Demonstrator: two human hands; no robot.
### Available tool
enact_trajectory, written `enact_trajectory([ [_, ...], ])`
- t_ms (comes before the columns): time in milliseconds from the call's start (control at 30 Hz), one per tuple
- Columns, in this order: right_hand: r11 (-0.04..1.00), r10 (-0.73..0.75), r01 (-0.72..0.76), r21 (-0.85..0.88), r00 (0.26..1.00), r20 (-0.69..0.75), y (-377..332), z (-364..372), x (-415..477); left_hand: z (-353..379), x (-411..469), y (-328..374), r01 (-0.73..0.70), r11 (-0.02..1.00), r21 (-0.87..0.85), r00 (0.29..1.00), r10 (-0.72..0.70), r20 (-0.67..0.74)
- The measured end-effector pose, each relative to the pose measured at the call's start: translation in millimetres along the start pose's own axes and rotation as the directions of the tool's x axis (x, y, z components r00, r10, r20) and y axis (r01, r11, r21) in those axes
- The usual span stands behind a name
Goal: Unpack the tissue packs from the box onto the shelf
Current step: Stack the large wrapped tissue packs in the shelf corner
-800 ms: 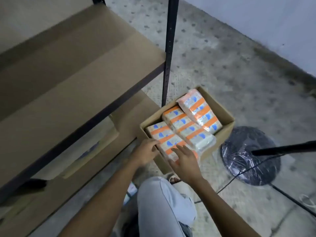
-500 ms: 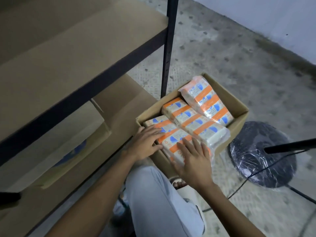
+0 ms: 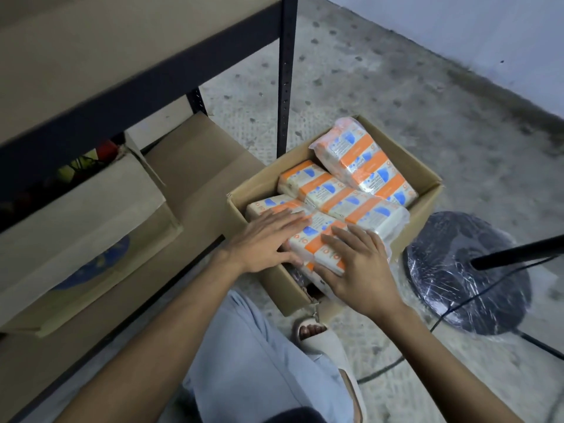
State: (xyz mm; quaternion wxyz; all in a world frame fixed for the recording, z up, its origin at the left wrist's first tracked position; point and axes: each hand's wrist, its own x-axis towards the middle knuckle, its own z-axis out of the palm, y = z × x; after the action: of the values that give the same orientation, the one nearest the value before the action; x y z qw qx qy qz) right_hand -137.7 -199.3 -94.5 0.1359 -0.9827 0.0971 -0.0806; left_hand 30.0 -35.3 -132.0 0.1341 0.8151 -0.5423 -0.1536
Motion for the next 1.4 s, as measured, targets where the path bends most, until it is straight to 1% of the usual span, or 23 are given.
enact_trajectory([
  [100,0.997,-0.021,0.023,0.068,0.999,-0.027,9.6,1.0,2.2,1.2,6.4,4.2,-0.034,0.999,-0.007,0.999,0.035,0.036],
  [167,0.994,-0.033,0.037,0.102,0.998,-0.045,14.6,1.5,3.8,0.6,10.8,5.9,-0.042,0.998,-0.044,0.999,0.042,0.018],
  [267,0.989,-0.034,0.042,0.142,0.998,-0.059,16.6,1.8,6.0,1.5,12.0,7.9,-0.041,0.991,-0.128,0.997,0.032,-0.070],
  [433,0.983,-0.037,0.047,0.177,0.997,-0.063,13.6,-4.6,8.2,7.8,6.1,12.6,-0.030,0.981,-0.193,0.973,-0.016,-0.231],
  [600,0.979,-0.058,0.064,0.196,0.998,-0.036,11.7,-10.8,7.7,2.3,-1.9,27.2,-0.017,0.973,-0.231,0.943,-0.061,-0.328],
  [667,0.975,-0.065,0.073,0.208,0.997,-0.046,10.6,-15.4,4.7,-1.4,-4.5,34.1,-0.020,0.973,-0.231,0.933,-0.065,-0.354],
  [833,0.976,-0.064,0.087,0.200,0.991,-0.118,1.1,-42.0,-9.8,-14.2,-10.0,52.0,-0.050,0.977,-0.208,0.917,-0.038,-0.398],
  [900,0.975,-0.084,0.114,0.189,0.984,-0.156,-4.2,-53.3,-13.6,-23.2,-13.4,59.8,-0.059,0.979,-0.193,0.904,-0.030,-0.427],
  [1000,0.971,-0.117,0.154,0.185,0.974,-0.194,-14.3,-70.4,-16.9,-42.4,-20.4,71.0,-0.077,0.987,-0.143,0.871,-0.003,-0.492],
  [1100,0.966,-0.141,0.186,0.181,0.962,-0.236,-27.9,-88.7,-18.4,-64.5,-30.6,79.7,-0.091,0.992,-0.087,0.821,0.025,-0.570],
  [1300,0.937,-0.231,0.307,0.168,0.902,-0.365,-58.6,-124.7,-15.3,-109.3,-58.7,89.4,-0.067,0.998,0.007,0.756,0.055,-0.653],
  [1400,0.916,-0.271,0.365,0.163,0.866,-0.419,-76.4,-147.1,-8.6,-139.4,-73.5,93.9,-0.030,0.998,0.048,0.737,0.055,-0.673],
])
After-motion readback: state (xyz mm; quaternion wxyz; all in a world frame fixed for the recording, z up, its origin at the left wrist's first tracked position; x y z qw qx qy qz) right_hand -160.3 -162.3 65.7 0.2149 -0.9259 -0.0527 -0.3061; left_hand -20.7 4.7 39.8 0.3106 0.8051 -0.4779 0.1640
